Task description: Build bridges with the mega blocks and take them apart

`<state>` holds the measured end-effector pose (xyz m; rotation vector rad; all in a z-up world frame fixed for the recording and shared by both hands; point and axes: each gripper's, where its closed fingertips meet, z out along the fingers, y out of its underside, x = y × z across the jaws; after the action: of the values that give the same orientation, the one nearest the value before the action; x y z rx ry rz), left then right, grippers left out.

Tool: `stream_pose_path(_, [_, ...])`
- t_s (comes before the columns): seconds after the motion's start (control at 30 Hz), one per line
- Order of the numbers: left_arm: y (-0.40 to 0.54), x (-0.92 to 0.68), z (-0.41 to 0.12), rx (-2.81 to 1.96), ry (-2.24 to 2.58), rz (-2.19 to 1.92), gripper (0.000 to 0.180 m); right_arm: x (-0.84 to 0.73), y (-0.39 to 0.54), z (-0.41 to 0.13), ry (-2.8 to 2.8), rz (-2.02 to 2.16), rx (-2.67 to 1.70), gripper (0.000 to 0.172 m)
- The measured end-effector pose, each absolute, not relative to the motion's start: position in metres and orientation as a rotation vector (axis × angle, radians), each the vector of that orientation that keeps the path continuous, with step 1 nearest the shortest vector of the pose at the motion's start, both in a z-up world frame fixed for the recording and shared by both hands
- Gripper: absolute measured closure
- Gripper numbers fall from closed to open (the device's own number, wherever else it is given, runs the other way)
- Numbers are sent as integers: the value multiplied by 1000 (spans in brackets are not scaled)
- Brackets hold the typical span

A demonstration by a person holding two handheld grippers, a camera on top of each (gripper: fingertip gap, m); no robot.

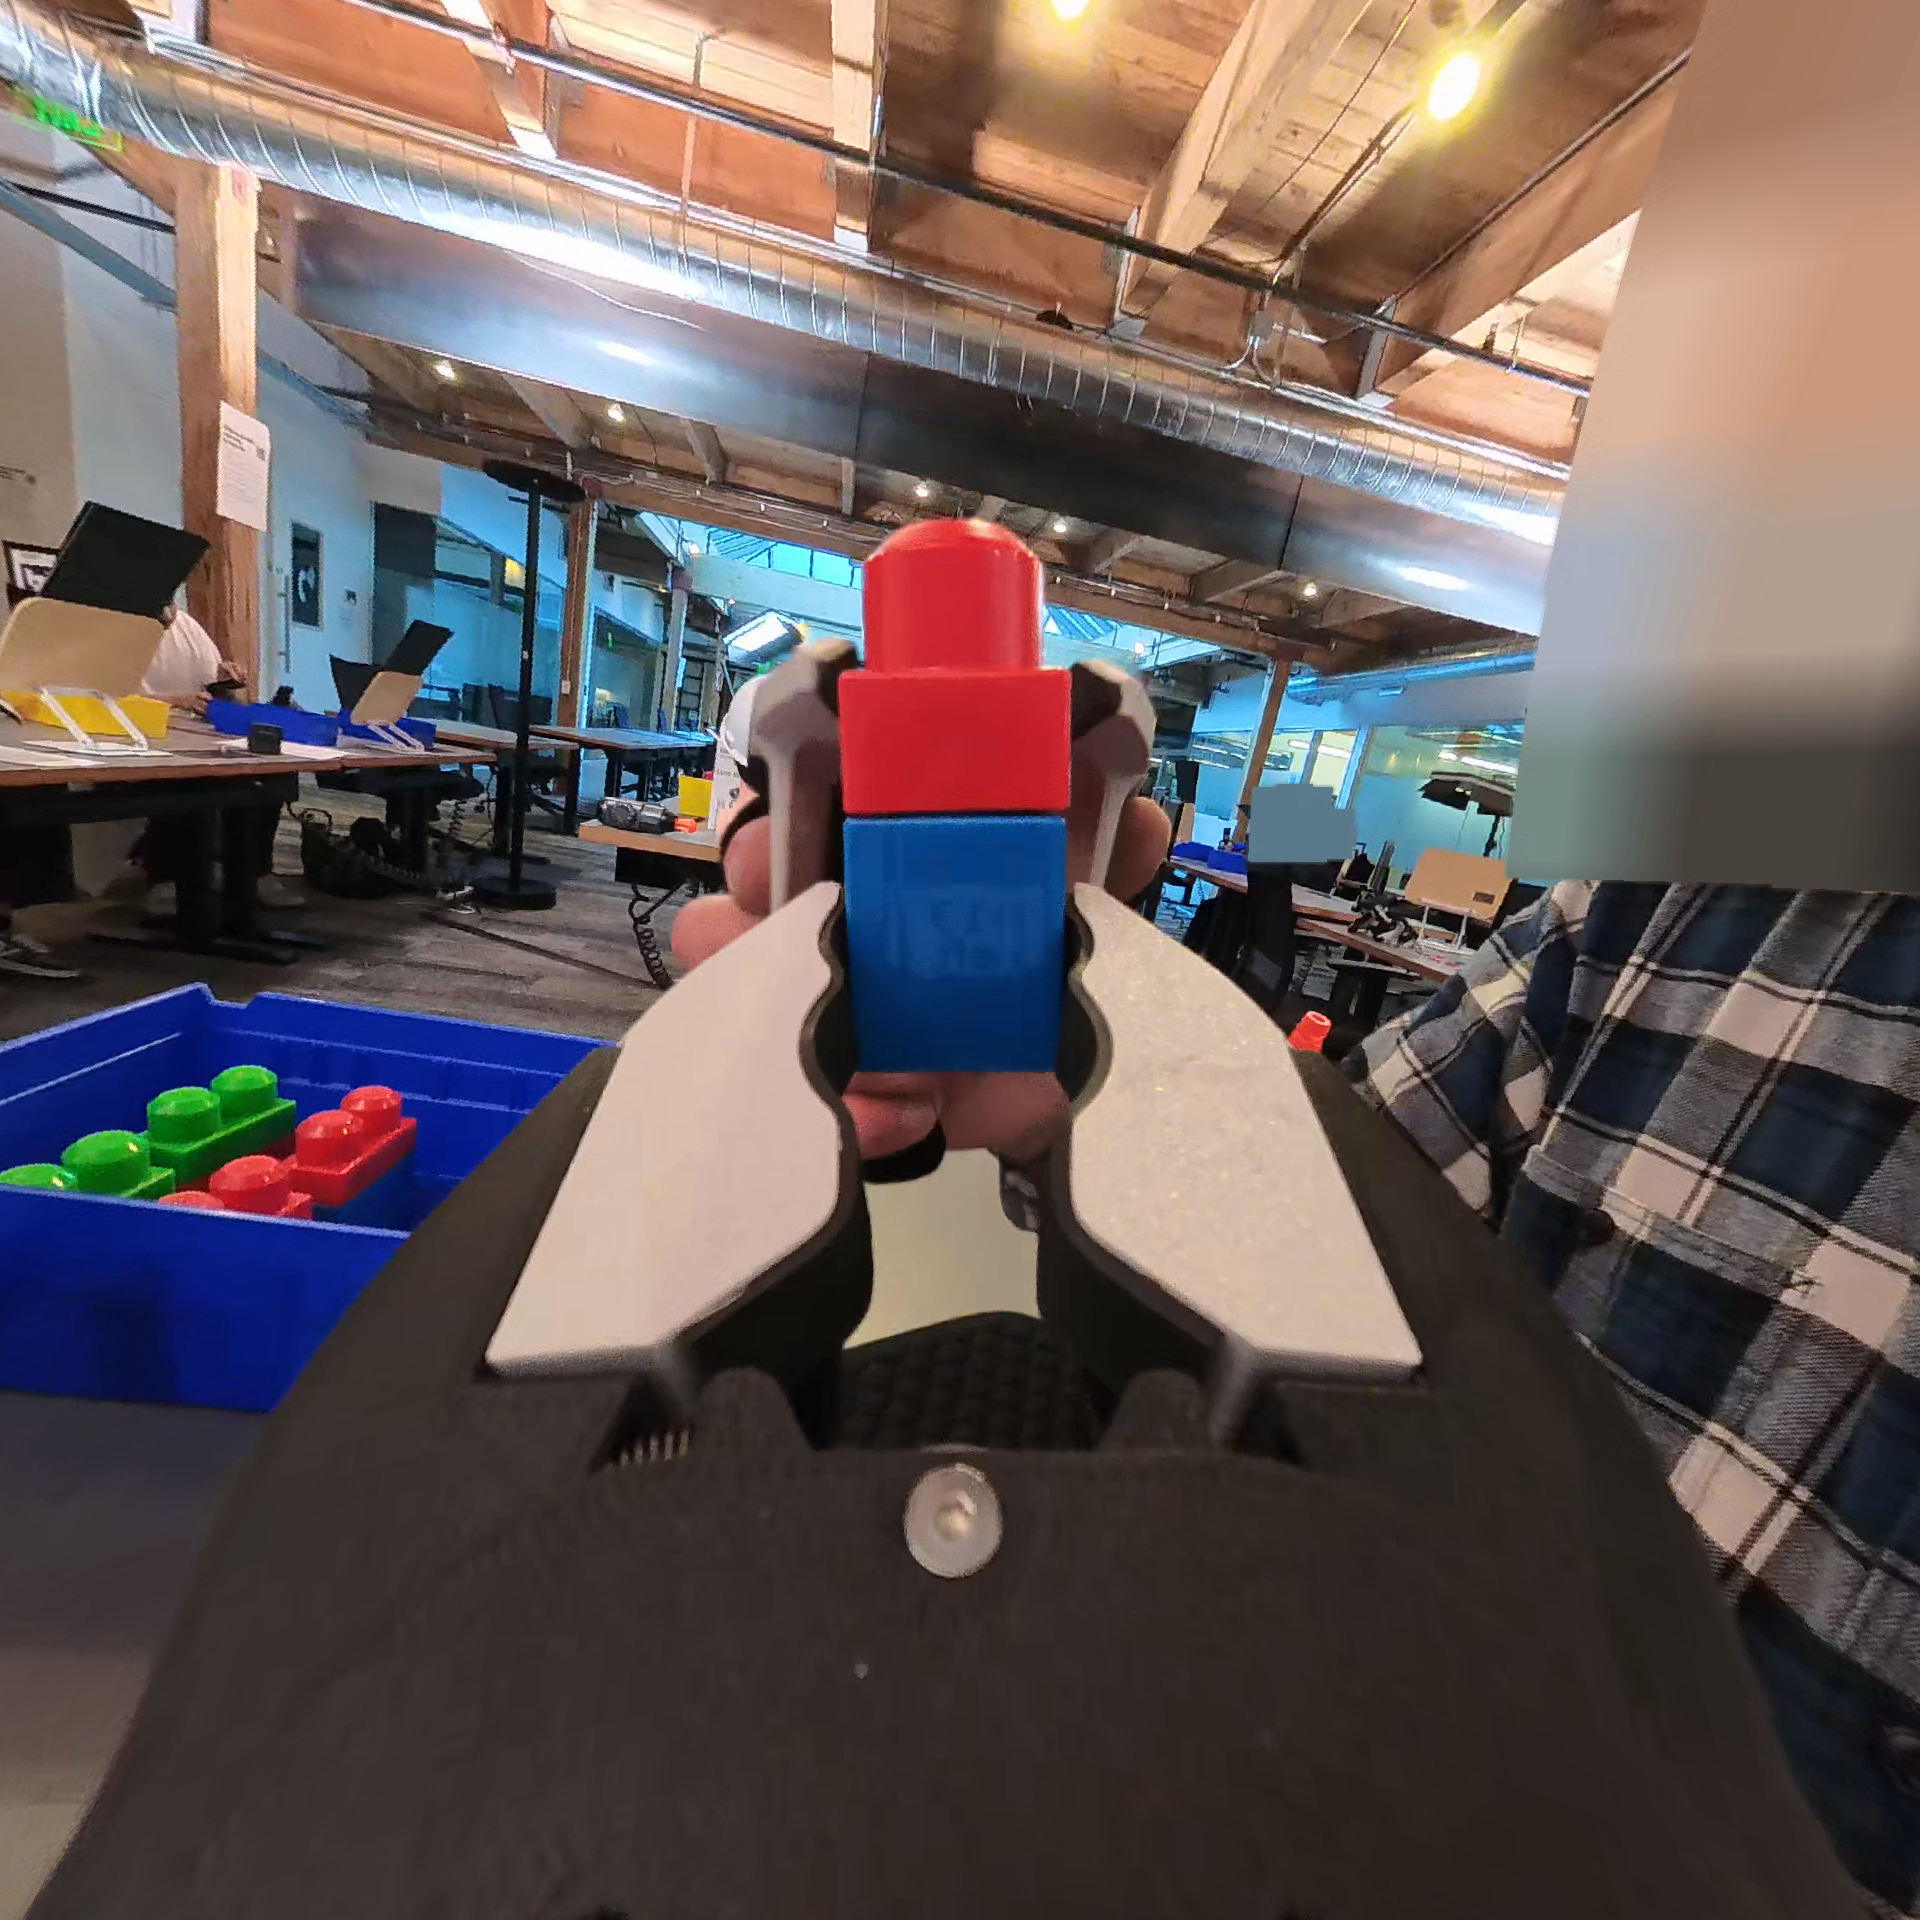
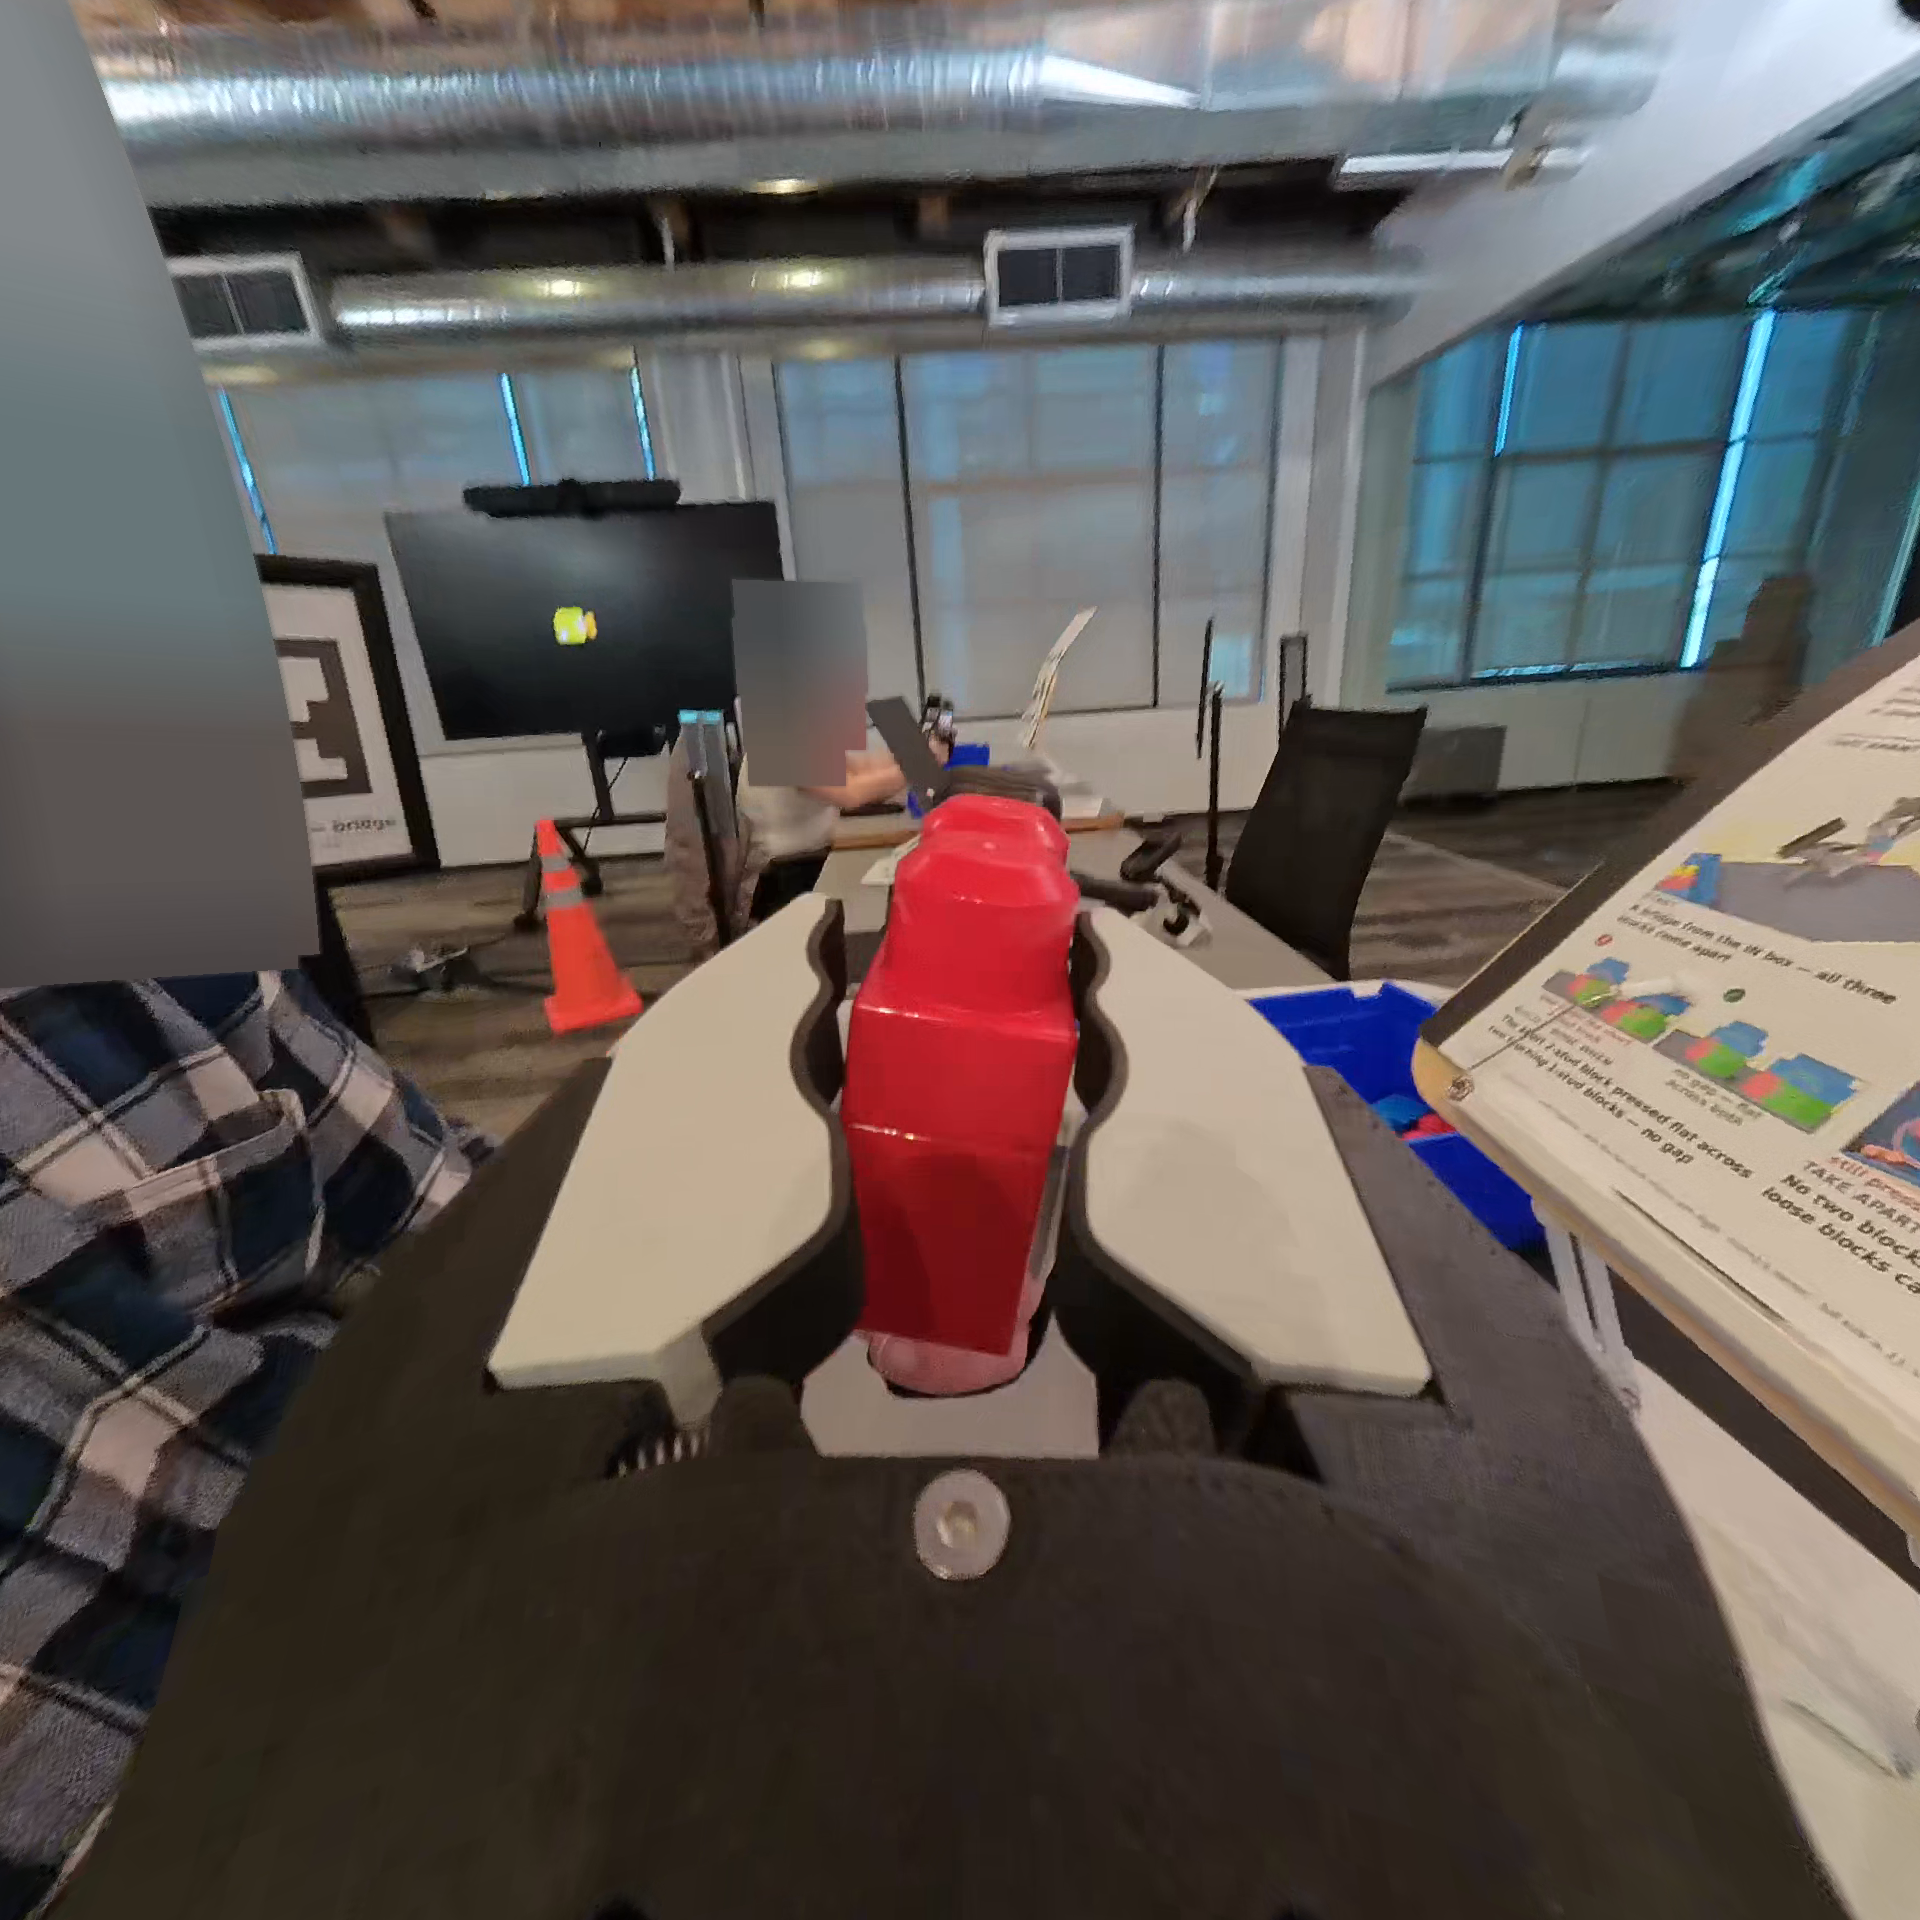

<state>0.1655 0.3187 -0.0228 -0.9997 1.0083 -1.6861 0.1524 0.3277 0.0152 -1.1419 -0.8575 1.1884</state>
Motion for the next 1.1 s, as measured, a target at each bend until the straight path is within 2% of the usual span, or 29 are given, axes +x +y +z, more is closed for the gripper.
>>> stream_pose_path(0.33, [326, 159, -31, -1096, 1086, -1578, 145, 150, 334, -21, -1081, 1028, -1423, 130])
stream_pose_path(0.53, [326, 159, -32, -1092, 1073, -1583, 145, 150, 333, -22, -1056, 1026, -1401, 130])
stream_pose_path(0.57, [327, 160, -33, -1106, 1080, -1579, 145, 151, 336, -22, -1038, 1012, -1407, 124])
stream_pose_path(0.6, [329, 161, -34, -1114, 1069, -1575, 146, 154, 342, -23, -1008, 967, -1426, 97])
stream_pose_path(0.67, [339, 156, -31, -1133, 962, -1607, 145, 164, 348, -25, -998, 802, -1441, 81])
stream_pose_path(0.7, [347, 152, -31, -1149, 886, -1616, 145, 172, 356, -29, -1006, 597, -1458, 67])
stream_pose_path(0.73, [353, 149, -32, -1158, 833, -1636, 145, 181, 361, -35, -1045, 351, -1460, 61])
stream_pose_path(0.87, [361, 154, -41, -1229, 765, -1619, 145, 182, 366, -46, -1281, -328, -1374, 63])
stream_pose_path(1.07, [353, 175, -45, -1294, 775, -1552, 145, 165, 389, -47, -1367, -676, -1256, 39])
stream_pose_path(1.1, [351, 177, -45, -1293, 767, -1552, 145, 163, 391, -47, -1375, -696, -1243, 40])
